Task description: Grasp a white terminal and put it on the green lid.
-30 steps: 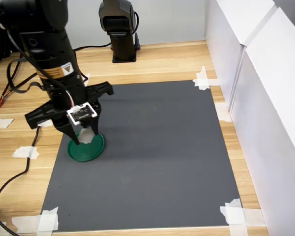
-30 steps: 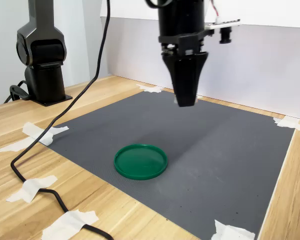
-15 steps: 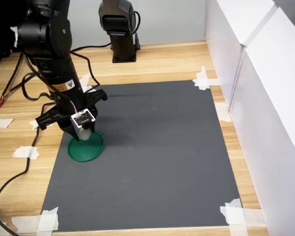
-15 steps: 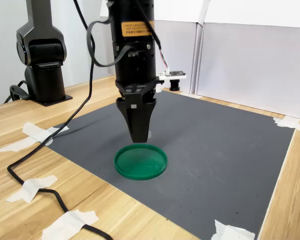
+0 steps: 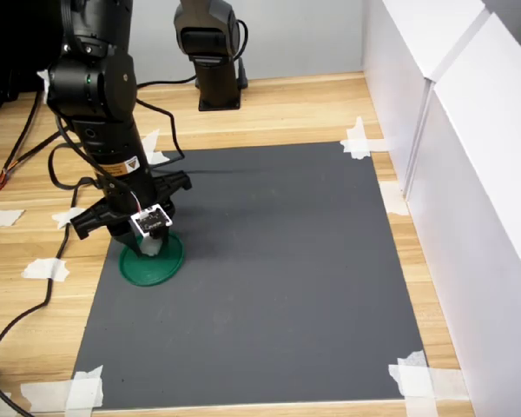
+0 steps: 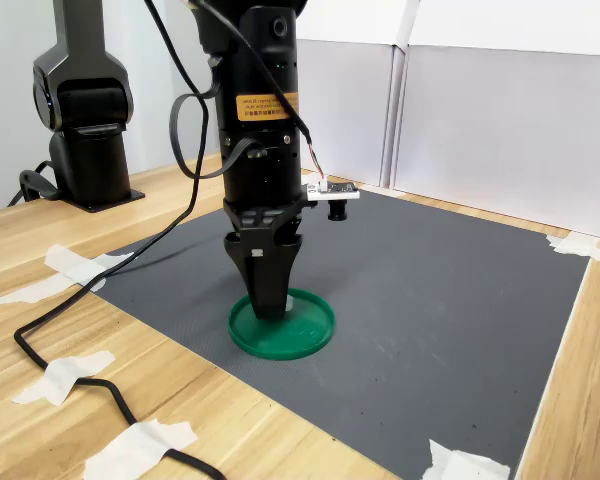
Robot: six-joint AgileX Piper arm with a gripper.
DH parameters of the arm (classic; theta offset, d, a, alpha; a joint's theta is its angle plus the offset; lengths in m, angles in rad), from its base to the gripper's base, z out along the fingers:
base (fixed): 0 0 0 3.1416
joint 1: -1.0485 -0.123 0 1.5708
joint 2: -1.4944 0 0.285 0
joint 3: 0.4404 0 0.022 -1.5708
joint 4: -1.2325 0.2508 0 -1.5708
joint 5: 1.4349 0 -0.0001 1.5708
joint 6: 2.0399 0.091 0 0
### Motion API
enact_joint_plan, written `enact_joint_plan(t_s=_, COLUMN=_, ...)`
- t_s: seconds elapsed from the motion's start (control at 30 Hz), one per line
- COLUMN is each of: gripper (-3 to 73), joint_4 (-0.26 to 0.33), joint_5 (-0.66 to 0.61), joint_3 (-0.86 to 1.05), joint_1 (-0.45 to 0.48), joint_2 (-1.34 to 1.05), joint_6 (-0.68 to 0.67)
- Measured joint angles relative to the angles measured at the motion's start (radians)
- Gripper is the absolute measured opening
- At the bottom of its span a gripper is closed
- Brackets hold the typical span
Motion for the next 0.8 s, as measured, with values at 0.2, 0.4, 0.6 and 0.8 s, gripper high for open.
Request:
enact_joint_plan(t_s=0.2, gripper=48.6, joint_4=-0.006, joint_5=-0.004, joint_3=0.0, joint_1=0.0, joint_2=0.0, joint_6=0.005)
enact_joint_plan(t_s=0.4, gripper=68.9, joint_4=-0.014, joint_5=-0.012, joint_3=0.0, joint_1=0.0, joint_2=-0.036, joint_6=0.011)
enact_joint_plan(t_s=0.6, gripper=70.5, joint_4=-0.013, joint_5=-0.083, joint_3=0.006, joint_1=0.0, joint_2=-0.221, joint_6=0.111)
enact_joint_plan(t_s=0.8, gripper=53.4, joint_4=0.073, joint_5=-0.156, joint_3=0.006, joint_1=0.0, joint_2=-0.487, joint_6=0.141)
